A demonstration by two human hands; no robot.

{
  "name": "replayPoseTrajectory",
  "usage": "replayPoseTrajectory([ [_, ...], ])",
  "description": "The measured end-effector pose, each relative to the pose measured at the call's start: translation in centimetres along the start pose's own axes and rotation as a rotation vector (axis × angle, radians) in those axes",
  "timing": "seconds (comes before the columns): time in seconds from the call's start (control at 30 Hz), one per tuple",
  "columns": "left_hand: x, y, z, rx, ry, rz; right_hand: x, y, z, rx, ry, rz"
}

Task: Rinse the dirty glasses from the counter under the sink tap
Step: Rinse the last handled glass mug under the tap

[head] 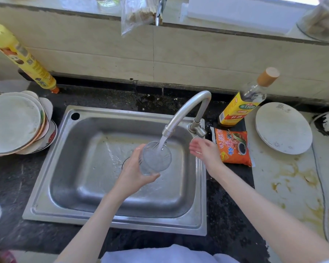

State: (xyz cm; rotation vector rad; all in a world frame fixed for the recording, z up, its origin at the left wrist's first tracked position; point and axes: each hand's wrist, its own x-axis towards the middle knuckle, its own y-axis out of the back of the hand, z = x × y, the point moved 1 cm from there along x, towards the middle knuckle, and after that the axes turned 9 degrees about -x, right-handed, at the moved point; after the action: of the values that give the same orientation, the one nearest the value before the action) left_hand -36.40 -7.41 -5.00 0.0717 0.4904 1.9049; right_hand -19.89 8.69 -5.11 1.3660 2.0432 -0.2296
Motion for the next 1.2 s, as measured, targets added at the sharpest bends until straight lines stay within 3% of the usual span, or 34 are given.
replayPoseTrajectory([
  [0.1,-0.2,-0.4,-0.1,-0.047,0.038,0.005,1.4,-0.1,1.0,0.363,-0.386,-0.029],
  [0.2,-0.1,-0.7,0.0,-0.083,0.068,-0.004,1.6,-0.9,0.7,0.626,-0.533,-0.096],
  [0.53,0.1,-1.5,-0.2,-0.185,0.136,0.011,1.4,-1.6,-0.1,0.666,-0.526,-0.074],
  [0.93,1.5,-1.6,1.9,-0.203,0.054,0.007,2.2,3.4,-4.0,0.914,-0.451,-0.076],
  [1.07,1.0,-1.8,1.8,-0.297,0.087,0.029,1.5,2.7,-2.6,0.699,-0.398,-0.123],
  [1.2,0.5,-2.4,2.3,-0.343,0.108,0.066,-1.4,0.0,2.2,0.378,-0.467,-0.362],
])
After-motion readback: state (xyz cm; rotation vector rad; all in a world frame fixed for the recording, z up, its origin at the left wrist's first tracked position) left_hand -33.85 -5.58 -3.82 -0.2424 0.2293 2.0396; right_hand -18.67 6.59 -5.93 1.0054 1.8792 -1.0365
